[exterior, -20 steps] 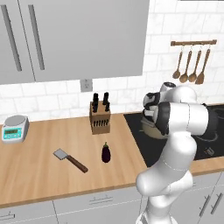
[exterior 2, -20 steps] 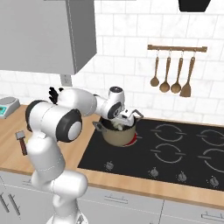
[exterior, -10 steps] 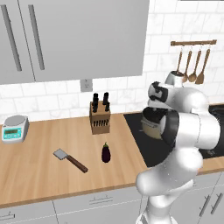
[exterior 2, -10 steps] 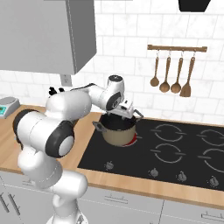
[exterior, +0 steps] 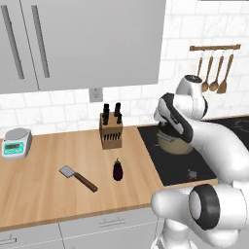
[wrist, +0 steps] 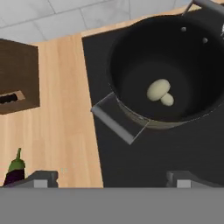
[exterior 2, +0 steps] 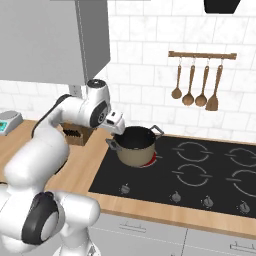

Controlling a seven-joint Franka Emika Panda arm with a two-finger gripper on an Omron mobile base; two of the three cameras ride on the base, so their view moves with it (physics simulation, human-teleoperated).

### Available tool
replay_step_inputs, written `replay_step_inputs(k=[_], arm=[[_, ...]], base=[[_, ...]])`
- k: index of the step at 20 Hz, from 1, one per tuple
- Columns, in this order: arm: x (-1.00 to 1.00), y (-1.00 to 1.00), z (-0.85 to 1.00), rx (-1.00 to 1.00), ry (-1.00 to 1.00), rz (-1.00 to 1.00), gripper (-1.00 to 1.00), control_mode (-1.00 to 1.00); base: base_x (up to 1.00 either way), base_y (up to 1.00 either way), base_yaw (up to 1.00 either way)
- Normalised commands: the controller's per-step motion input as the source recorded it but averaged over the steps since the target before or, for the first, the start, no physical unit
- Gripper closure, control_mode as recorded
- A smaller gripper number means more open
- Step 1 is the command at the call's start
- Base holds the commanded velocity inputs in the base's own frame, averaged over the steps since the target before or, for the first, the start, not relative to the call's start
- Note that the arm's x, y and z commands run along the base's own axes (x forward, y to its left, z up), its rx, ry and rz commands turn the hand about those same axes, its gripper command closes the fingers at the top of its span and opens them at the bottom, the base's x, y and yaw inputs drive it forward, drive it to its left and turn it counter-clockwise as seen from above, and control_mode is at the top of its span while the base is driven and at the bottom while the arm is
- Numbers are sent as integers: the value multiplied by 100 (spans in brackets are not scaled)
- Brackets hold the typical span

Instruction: Put the mushroom and eggplant in the pot. Retrieve the spatula and lightly stir the vegetables in the pot.

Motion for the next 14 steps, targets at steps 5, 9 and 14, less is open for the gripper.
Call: replay_step_inputs(k=[5, 9, 14], arm=[[-80, 100, 7, 0, 0, 0, -100, -100], [-19, 100, -8, 0, 6, 0, -100, -100], [28, 85, -37, 0, 14, 0, -100, -100]], base=[[0, 0, 0], [0, 0, 0], [0, 0, 0]])
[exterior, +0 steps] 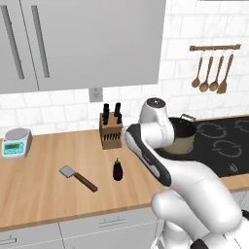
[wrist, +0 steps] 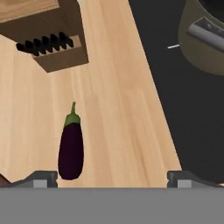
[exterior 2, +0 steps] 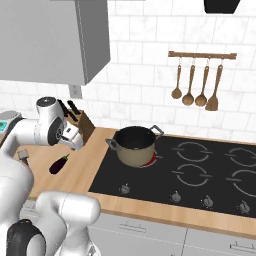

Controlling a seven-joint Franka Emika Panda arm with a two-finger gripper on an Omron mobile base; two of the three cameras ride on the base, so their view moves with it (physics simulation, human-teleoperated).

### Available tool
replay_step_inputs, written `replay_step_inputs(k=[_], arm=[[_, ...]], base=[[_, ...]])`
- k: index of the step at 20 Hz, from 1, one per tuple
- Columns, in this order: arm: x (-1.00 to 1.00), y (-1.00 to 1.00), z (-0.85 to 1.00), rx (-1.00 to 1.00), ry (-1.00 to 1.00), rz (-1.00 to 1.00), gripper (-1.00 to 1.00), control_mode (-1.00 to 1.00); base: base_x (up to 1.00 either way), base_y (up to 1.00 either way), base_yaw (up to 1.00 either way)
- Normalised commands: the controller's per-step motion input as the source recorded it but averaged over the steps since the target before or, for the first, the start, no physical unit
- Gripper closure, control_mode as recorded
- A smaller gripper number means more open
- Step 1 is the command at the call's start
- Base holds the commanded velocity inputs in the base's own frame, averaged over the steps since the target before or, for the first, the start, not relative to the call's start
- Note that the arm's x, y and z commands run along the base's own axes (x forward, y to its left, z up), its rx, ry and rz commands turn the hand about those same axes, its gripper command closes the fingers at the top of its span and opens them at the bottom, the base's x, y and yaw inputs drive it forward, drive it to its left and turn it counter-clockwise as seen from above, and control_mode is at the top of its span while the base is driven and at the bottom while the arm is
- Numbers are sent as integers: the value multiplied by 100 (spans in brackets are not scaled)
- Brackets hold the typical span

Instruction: Put the mushroom and eggplant in the pot. Retrieve the spatula and lightly stir the vegetables in the pot.

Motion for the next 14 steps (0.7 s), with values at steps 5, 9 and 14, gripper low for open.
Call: replay_step_inputs(k=[5, 9, 14], arm=[[45, 51, -50, -1, 16, 0, -100, -100], [25, 46, -63, 0, 15, 0, -100, -100], [15, 28, -57, 0, 11, 0, -100, -100]], base=[[0, 0, 0], [0, 0, 0], [0, 0, 0]])
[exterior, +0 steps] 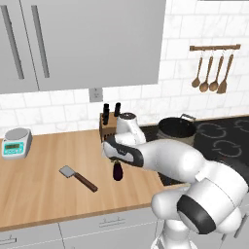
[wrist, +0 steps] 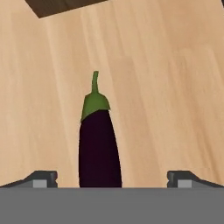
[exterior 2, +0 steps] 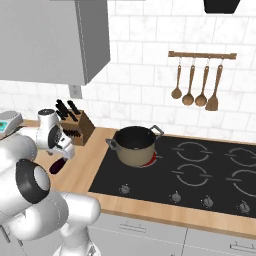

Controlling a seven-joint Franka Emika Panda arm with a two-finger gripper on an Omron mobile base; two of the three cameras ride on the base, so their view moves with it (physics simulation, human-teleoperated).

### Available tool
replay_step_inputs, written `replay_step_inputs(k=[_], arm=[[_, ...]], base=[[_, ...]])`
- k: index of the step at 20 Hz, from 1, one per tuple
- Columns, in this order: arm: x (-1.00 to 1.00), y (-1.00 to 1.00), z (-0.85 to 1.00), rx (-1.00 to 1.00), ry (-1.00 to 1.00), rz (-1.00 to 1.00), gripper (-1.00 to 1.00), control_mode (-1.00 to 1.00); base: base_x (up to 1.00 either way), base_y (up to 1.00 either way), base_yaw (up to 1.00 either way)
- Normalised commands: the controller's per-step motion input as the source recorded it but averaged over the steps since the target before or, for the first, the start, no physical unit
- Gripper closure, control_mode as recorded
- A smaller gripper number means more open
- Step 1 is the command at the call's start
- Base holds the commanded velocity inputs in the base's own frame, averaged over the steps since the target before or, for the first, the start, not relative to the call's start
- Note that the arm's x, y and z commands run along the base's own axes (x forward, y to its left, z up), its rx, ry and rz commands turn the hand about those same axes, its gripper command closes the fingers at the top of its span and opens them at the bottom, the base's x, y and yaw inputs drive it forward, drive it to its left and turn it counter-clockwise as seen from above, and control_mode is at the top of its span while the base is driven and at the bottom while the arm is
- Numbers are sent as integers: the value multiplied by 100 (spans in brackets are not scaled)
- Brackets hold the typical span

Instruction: Put the mushroom and eggplant in the pot. Retrieve the spatula and lightly stir the vegetables in the pot.

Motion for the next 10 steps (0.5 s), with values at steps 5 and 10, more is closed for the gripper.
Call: replay_step_inputs(k=[5, 10], arm=[[17, 5, -49, 0, 7, -1, -100, -100], [11, 3, -46, 0, 5, 0, -100, -100]], base=[[0, 0, 0], [0, 0, 0]])
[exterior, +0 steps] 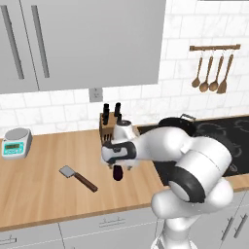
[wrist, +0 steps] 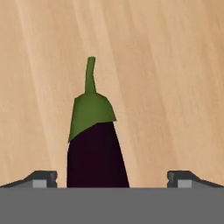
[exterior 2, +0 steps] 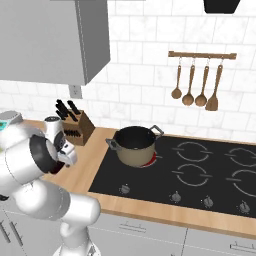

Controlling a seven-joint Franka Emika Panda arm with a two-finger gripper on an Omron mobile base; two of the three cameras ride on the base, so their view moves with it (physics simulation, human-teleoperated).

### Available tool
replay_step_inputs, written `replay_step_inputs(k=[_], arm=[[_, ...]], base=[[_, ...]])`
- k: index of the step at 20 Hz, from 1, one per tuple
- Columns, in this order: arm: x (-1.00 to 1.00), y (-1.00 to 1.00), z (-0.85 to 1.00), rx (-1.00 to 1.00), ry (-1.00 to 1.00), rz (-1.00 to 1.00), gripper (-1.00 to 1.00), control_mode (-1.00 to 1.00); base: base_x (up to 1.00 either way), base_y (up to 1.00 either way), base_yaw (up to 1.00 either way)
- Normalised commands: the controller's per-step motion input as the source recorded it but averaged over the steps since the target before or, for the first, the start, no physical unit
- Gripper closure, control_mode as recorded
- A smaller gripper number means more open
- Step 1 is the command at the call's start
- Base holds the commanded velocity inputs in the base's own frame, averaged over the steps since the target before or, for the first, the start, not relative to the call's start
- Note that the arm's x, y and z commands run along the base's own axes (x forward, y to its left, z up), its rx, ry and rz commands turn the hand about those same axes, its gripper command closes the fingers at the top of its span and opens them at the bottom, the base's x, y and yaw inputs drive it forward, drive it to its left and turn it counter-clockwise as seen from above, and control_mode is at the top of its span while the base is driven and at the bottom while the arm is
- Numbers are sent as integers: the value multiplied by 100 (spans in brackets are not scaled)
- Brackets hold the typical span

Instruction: Put the mushroom and eggplant in the pot. Retrieve the spatula and lightly stir the vegetables in the pot.

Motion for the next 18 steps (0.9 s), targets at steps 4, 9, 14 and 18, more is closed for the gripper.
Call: replay_step_inputs(k=[4, 9, 14, 18], arm=[[16, 12, -42, 0, 6, 0, -100, -100], [1, 2, -10, 0, -1, -1, 100, -100], [-31, -25, 31, 0, -15, -5, 100, -100], [-66, -49, 98, 2, -32, -3, 100, -100]], base=[[0, 0, 0], [0, 0, 0], [0, 0, 0], [0, 0, 0]])
